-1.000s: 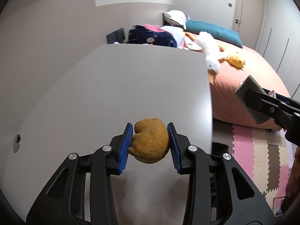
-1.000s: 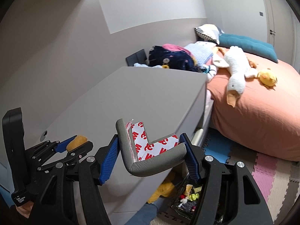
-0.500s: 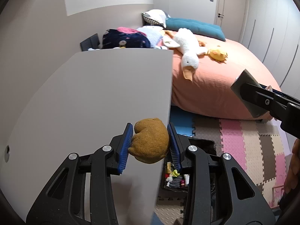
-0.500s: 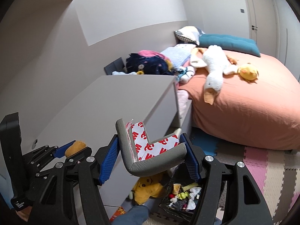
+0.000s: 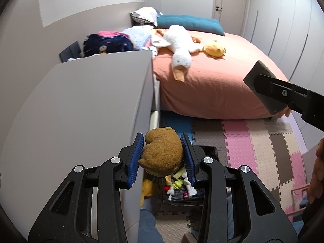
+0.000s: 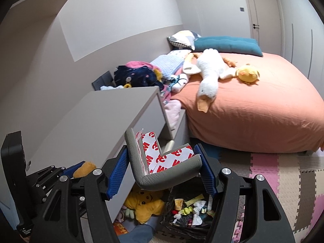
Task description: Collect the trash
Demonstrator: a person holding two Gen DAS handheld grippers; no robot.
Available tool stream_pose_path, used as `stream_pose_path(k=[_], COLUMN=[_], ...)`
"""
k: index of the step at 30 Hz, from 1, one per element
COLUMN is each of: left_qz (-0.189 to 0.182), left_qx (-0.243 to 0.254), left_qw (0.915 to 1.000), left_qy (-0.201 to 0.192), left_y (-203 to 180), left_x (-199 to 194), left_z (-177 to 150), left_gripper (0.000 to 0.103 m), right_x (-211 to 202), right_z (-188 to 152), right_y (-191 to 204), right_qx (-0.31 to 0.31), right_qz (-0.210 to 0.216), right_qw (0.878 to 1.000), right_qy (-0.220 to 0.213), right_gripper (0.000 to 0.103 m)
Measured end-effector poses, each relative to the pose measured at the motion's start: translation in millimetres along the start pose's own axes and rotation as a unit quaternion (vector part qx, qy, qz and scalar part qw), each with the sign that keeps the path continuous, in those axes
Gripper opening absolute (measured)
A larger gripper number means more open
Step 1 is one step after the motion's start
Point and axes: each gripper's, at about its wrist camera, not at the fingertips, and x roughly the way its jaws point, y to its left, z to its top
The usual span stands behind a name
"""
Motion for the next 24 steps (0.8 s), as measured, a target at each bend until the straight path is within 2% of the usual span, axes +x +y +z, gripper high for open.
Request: stream_pose_path(k=[12,13,14,15,16,18,24], left_qz=[-0.05,-0.055,-0.055,-0.048,-0.034,-0.023,-0.024], left_qx=[0.037,0.039,0.041,0.041,0.04,0.041,0.004], left_qw=[0.9979,0.9975,0.9973,0.9976,0.9985,0.9987,0.9994], left_qy=[0.015,0.02,0.026,0.028,0.017,0.017,0.023], left_y=[-47.8,-50.7,-52.6,-54.4,-54.6,-53.2,-31.9], left_x=[14.2,17.3,19.9,22.3,21.5,22.4,22.2], left_z=[9.4,9.8,10.0,10.4,10.3,10.2,12.0], left_gripper=[0.038,0.046,0.077,0.095,0.097,0.097,0.097], right_x=[-8.8,-7.5,-5.1,-2.4,-1.9,-1.4,2.1], right_z=[6.8,8.2,9.9,12.2,14.0,16.0,15.6], right_y=[-45.4,-47.6,-48.4,-50.2,-51.7,-51.6,-50.1], right_qx=[0.029,0.028,0.027,0.025,0.024,0.016,0.016], right_qz=[-0.03,-0.029,-0.028,-0.036,-0.042,-0.044,-0.038], right_qw=[0.999,0.999,0.999,0.999,0.999,0.999,0.999], right_qy=[-0.007,-0.004,0.0,0.004,0.001,-0.004,-0.002], right_gripper=[0.068,0.07,0.075,0.08,0.085,0.085,0.086])
